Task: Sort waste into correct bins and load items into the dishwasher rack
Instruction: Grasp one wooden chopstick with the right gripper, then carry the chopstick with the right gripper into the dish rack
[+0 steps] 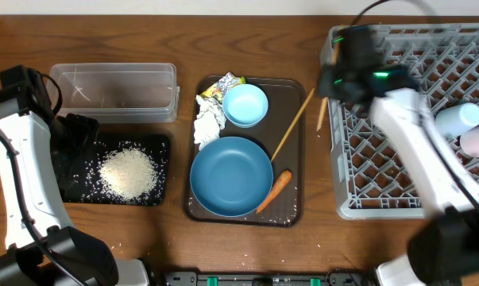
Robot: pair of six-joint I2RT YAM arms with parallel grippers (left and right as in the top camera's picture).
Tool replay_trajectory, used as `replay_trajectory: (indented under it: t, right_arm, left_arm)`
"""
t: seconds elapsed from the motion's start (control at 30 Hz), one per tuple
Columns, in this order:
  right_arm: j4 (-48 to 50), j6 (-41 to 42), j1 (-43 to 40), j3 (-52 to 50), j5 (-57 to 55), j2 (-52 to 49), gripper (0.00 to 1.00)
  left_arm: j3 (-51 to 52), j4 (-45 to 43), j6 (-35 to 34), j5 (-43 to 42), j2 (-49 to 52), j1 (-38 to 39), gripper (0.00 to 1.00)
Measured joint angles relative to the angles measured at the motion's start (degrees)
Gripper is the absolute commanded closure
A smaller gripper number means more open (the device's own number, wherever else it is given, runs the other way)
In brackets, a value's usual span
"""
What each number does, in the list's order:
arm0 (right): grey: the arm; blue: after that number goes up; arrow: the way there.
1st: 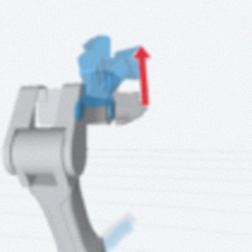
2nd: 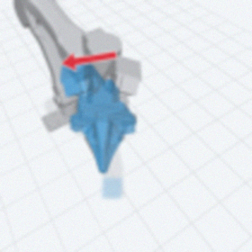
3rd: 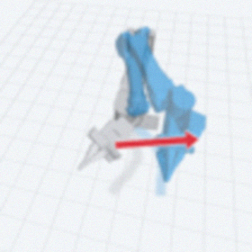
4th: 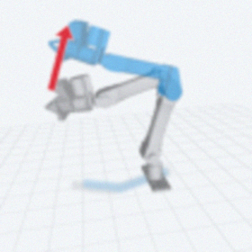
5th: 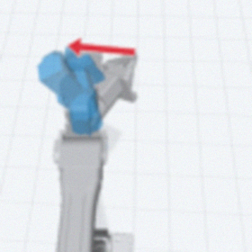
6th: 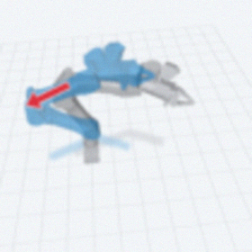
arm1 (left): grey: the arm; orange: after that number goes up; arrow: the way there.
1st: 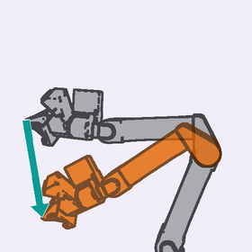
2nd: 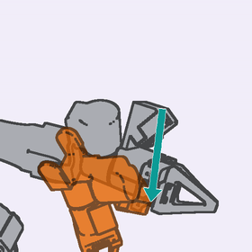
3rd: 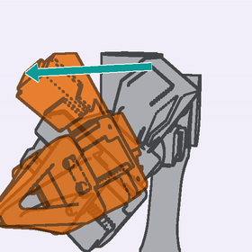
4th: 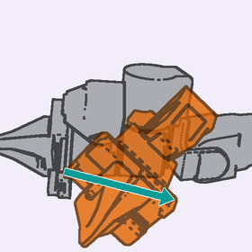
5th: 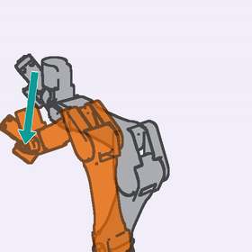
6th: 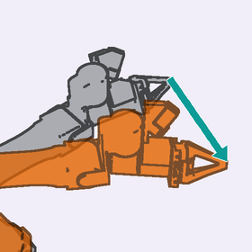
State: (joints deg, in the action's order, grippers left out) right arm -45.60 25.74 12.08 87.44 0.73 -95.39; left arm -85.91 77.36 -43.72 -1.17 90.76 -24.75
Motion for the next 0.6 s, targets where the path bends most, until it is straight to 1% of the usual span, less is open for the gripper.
replay_trajectory:
  t: [0.1,0.2,0.43,0.6]
  right_arm:
    - [-0.66,-2.84,-3.28,0.28,1.55,3.43,0.99]
    - [-1.31,-5.7,-5.66,0.26,2.56,3.82,0.99]
    - [-1.27,-14.4,-7.34,-0.11,3.19,0.22,0.99]
    - [-1.29,-17.99,-7.34,-0.17,3.04,-4.33,0.99]
  left_arm:
    - [0.0,0.0,0.0,0.0,0.0,0.0,0.01]
    - [0.0,0.0,0.0,0.0,0.0,0.0,0.01]
    - [0.0,-0.02,0.0,0.0,0.0,0.0,0.01]
    - [0.0,-0.02,0.0,0.0,0.0,0.0,0.01]
